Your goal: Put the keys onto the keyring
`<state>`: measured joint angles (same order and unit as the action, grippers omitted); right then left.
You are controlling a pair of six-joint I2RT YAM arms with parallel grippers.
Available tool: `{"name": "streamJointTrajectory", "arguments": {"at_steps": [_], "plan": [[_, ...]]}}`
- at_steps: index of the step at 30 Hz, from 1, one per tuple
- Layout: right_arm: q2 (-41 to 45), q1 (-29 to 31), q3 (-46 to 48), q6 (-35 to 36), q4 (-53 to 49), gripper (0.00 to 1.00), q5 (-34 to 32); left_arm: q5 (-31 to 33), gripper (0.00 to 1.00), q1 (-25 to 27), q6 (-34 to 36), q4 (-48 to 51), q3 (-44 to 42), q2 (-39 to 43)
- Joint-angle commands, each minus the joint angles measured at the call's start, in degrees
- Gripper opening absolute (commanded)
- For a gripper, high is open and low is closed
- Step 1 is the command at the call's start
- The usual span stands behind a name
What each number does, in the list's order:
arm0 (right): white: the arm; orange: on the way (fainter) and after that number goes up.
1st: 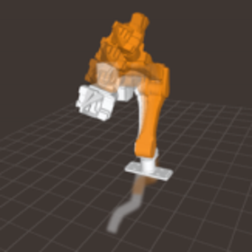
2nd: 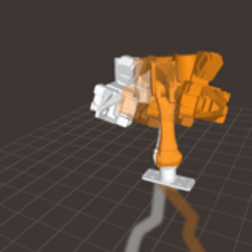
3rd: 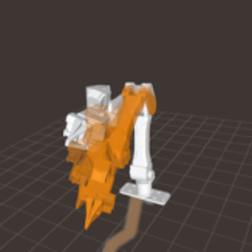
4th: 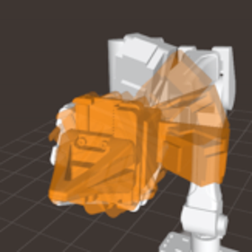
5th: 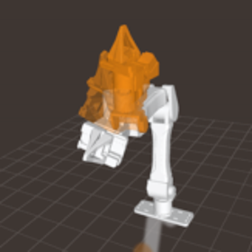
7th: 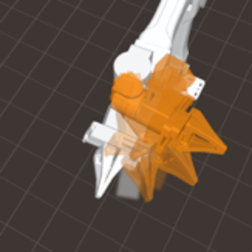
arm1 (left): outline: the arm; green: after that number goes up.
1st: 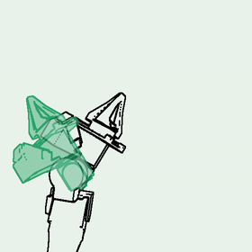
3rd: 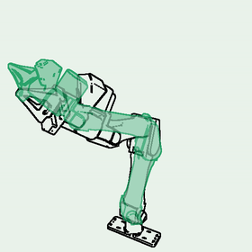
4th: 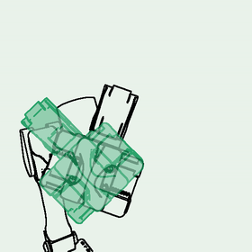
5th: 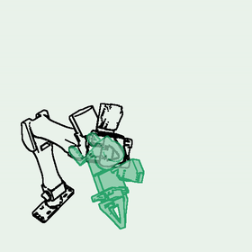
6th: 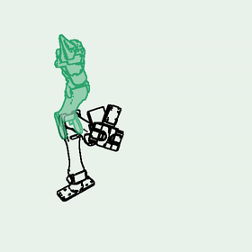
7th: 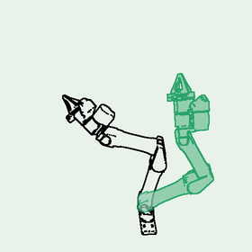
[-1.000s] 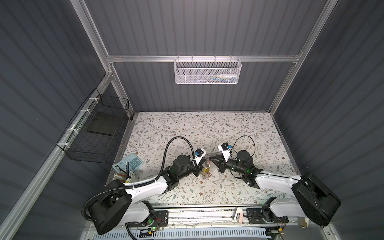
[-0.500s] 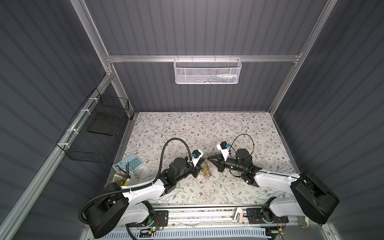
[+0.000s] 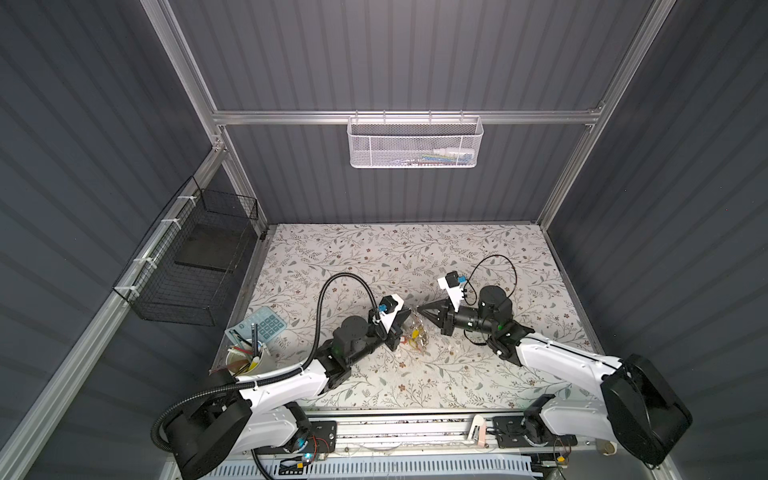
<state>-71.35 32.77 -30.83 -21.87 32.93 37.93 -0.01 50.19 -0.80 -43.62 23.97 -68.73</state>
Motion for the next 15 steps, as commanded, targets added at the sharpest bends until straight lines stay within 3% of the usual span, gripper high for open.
{"name": "streamJointTrajectory", "arguments": {"at_steps": [1, 8, 15], "plan": [[3.6, -0.1, -2.0, 0.2, -8.3, 0.0, 2.2, 0.9, 0.0, 0.0, -1.5, -5.8, 2.7, 1.2], [10.5, -0.2, -5.7, 3.1, -22.1, 0.0, 0.4, -2.0, 0.0, 0.0, 0.3, -1.9, 5.5, 2.5], [11.1, -0.5, -8.8, 4.8, -30.1, 0.0, 0.6, -6.3, 0.0, 0.0, 1.9, 0.5, 7.4, 3.1]]}}
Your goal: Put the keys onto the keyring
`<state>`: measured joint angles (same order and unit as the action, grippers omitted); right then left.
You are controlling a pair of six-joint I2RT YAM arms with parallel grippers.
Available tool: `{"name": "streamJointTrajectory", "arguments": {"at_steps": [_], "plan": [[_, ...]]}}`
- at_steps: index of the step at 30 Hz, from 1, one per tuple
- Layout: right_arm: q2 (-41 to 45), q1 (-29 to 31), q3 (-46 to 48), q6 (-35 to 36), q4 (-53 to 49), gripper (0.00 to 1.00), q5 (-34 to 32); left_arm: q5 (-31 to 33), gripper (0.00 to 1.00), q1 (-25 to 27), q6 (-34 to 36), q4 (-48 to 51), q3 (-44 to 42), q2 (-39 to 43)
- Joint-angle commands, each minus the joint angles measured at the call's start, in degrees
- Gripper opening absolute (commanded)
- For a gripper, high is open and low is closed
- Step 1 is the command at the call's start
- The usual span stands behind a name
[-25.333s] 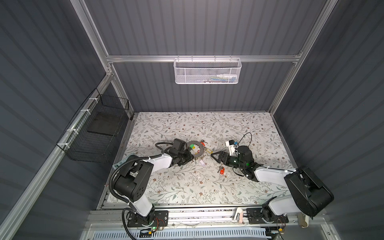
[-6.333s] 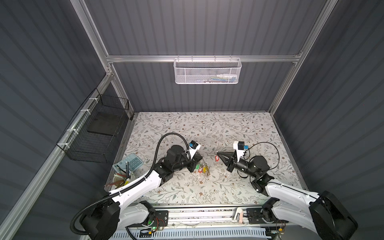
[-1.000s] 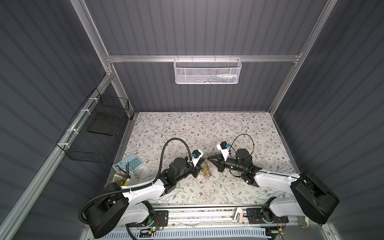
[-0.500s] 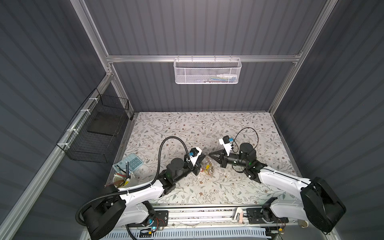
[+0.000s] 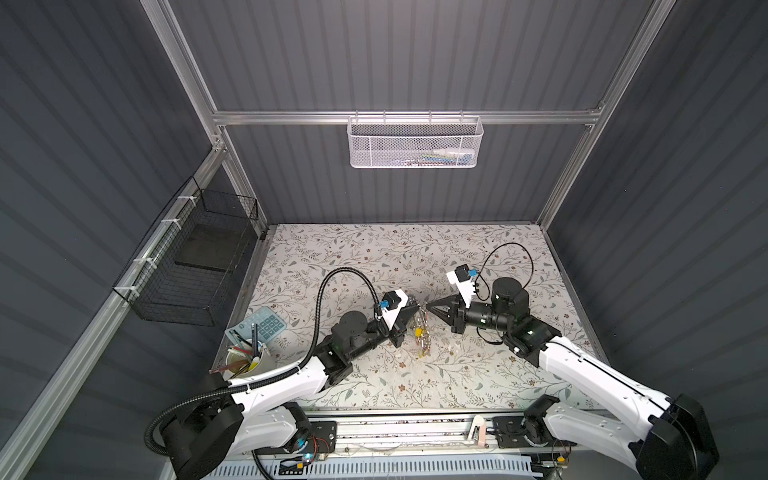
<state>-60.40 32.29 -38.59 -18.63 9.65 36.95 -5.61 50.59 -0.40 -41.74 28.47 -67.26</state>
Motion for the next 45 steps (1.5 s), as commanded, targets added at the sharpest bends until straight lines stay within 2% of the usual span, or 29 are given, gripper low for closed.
{"name": "streamJointTrajectory", "arguments": {"at_steps": [1, 11, 23, 29, 45], "plan": [[0.1, 0.0, -1.1, 1.6, -7.0, 0.0, 1.7, -0.9, 0.0, -0.4, 1.8, -1.0, 3.2, 1.8], [-0.5, -2.5, 0.0, -0.6, -5.2, 0.0, 7.0, -4.5, 0.0, -1.5, 3.9, 4.2, 5.3, 4.4], [-2.4, -4.7, 1.2, -2.3, -1.2, 0.0, 13.2, -16.0, 0.0, -8.5, -6.9, -1.8, 5.9, 2.5], [-4.5, -5.1, 1.8, -3.1, 1.4, 0.0, 15.0, -17.9, 0.0, -9.0, -10.3, -5.8, 5.7, 1.6], [-6.4, -5.1, 5.4, -6.4, 10.5, 0.0, 17.0, -17.6, 0.0, -9.2, -19.0, -18.1, 4.5, -1.8]]}}
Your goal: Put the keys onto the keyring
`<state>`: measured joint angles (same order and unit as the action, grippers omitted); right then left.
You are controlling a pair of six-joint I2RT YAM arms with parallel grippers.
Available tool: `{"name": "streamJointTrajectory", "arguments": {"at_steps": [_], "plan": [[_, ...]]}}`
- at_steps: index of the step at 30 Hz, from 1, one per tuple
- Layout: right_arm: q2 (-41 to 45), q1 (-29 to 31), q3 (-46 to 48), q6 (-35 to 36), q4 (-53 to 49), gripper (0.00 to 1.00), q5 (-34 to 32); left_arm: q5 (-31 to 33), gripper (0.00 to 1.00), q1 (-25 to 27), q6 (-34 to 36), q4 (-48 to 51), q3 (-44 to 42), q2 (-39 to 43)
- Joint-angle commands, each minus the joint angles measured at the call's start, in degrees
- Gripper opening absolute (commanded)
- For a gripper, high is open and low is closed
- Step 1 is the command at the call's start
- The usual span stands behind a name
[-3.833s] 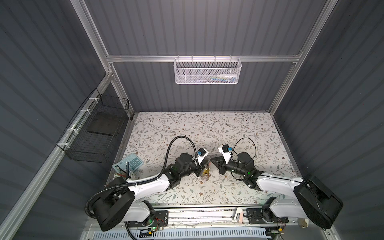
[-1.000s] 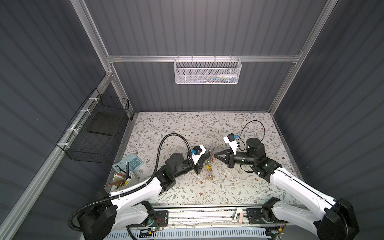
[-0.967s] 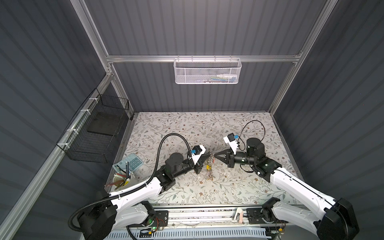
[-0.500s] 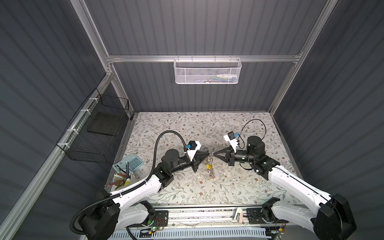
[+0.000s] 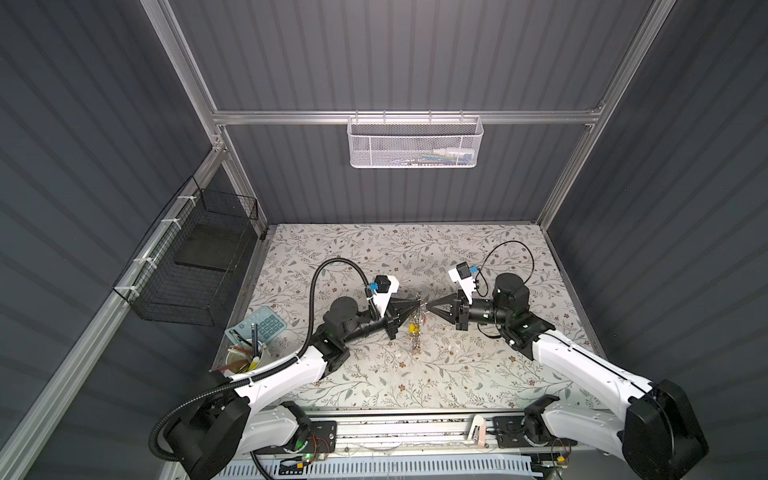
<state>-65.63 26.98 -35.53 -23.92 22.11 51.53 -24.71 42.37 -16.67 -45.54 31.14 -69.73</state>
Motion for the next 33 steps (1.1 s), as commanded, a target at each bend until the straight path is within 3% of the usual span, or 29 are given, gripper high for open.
{"name": "streamJointTrajectory", "arguments": {"at_steps": [1, 15, 33], "plan": [[-1.3, 0.2, 2.4, -1.1, -1.7, 0.0, 2.5, 1.4, 0.0, -1.0, -3.2, -15.4, 1.6, 0.2], [-4.1, 0.2, 2.6, -4.1, 4.7, 0.07, 3.7, 0.6, 0.0, -1.0, -11.1, -30.5, -0.1, -6.3], [-5.1, 0.5, 1.2, -6.3, 7.4, 0.15, 2.7, -0.5, 0.0, -1.0, -12.8, -33.3, -1.2, -8.4]]}}
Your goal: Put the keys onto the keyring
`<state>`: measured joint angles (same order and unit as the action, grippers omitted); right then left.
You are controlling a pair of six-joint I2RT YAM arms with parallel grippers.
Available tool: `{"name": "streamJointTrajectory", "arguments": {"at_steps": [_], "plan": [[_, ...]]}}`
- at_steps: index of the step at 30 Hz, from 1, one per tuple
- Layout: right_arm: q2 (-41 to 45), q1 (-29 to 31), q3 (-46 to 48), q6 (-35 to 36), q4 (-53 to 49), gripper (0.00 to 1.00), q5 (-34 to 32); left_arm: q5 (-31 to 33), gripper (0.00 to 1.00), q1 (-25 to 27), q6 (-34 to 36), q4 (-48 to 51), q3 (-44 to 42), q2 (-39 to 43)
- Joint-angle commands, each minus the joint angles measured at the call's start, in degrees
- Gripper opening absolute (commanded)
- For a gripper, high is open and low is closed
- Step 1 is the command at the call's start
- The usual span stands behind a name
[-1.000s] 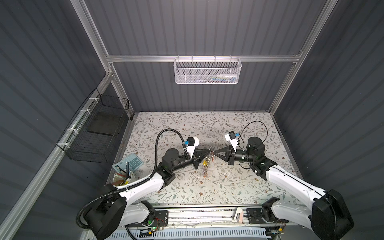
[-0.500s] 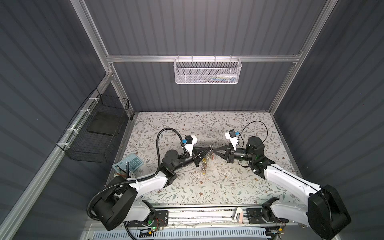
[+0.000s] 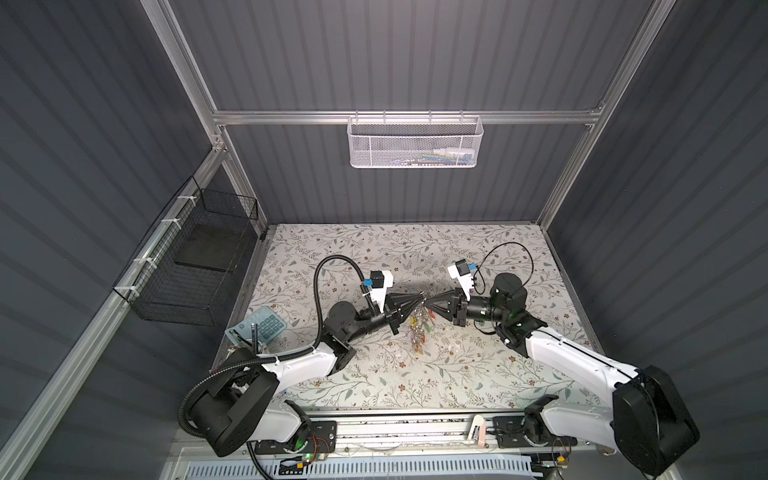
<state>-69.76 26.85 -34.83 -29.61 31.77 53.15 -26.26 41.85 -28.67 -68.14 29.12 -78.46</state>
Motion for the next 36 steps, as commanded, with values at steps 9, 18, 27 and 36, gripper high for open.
{"name": "streamJointTrajectory", "arguments": {"at_steps": [9, 18, 27, 36], "plan": [[1.1, 0.7, 1.0, 0.7, -5.3, 0.23, -2.7, 2.7, 0.0, -0.5, -0.3, -9.7, -0.5, 1.8], [9.4, -0.9, 2.8, 3.5, -14.2, 0.32, -10.9, 6.5, 0.0, -0.5, 0.3, -7.3, -2.1, 4.0], [16.2, -3.0, 2.6, 3.3, -16.4, 0.4, -11.2, 4.7, 0.0, -0.5, -0.3, -6.1, -2.4, 4.7], [13.7, -0.3, -1.5, 5.1, -12.8, 0.47, -7.7, 1.4, 0.0, -0.4, -1.0, -3.8, -2.4, 5.7]]}}
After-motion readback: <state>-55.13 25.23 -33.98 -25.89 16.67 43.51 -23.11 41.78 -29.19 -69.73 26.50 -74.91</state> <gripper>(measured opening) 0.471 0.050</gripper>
